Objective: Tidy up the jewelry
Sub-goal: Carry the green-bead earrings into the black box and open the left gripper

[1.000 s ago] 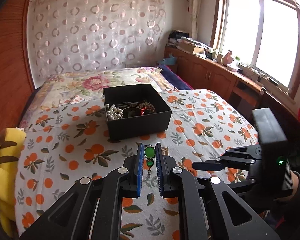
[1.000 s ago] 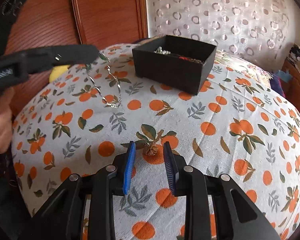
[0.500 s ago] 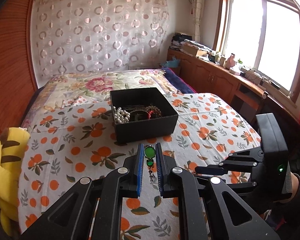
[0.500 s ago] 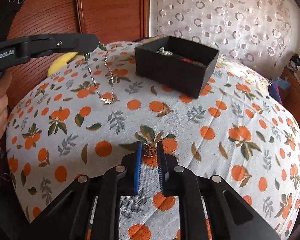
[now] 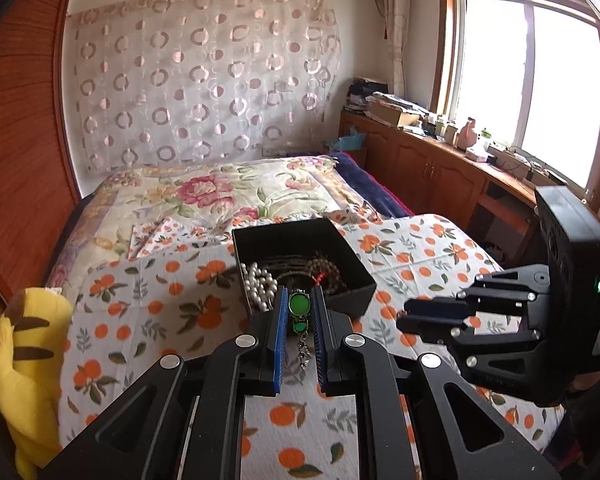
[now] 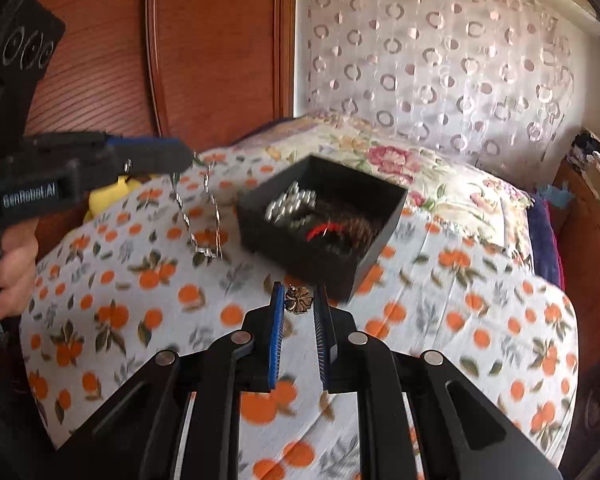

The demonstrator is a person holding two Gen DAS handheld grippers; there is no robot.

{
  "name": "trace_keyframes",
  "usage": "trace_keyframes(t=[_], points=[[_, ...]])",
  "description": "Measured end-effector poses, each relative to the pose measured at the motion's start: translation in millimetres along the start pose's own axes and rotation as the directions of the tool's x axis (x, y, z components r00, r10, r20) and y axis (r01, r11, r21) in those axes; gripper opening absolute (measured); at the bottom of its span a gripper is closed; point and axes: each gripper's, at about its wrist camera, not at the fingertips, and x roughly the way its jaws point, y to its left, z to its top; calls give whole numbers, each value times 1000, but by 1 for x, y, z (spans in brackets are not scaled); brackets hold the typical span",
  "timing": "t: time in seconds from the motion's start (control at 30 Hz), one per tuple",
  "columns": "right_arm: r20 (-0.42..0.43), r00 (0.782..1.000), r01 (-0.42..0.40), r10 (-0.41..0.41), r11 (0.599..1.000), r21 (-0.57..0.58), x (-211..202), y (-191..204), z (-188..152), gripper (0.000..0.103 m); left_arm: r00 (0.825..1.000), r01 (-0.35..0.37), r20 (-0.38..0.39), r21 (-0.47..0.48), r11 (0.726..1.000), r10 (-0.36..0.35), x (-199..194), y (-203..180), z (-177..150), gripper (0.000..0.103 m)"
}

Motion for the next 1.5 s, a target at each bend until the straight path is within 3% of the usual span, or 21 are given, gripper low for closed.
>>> trace_keyframes(t=[0.43, 0.87, 1.0, 1.13, 1.5], points=[[43, 999, -24, 23, 1000, 15, 30, -27, 44, 17, 1000, -15, 14, -4, 1000, 16, 22, 14, 32, 11], [20, 997, -72, 70, 995, 63, 56, -40, 38, 17, 1000, -16, -10, -11, 1000, 16, 61, 22, 52, 11], [19, 997, -72, 70, 995, 67, 57, -42, 35, 18, 1000, -18, -26, -8, 1000, 18, 75, 22, 55, 11], [22, 997, -77, 76, 994, 76, 57, -45, 35, 26, 999, -17, -36, -4, 1000, 17, 85, 21, 57, 11], [36, 998, -55, 52, 993, 108, 53, -56, 34, 26, 999, -20, -50, 14, 1000, 21, 109, 17, 71, 11]])
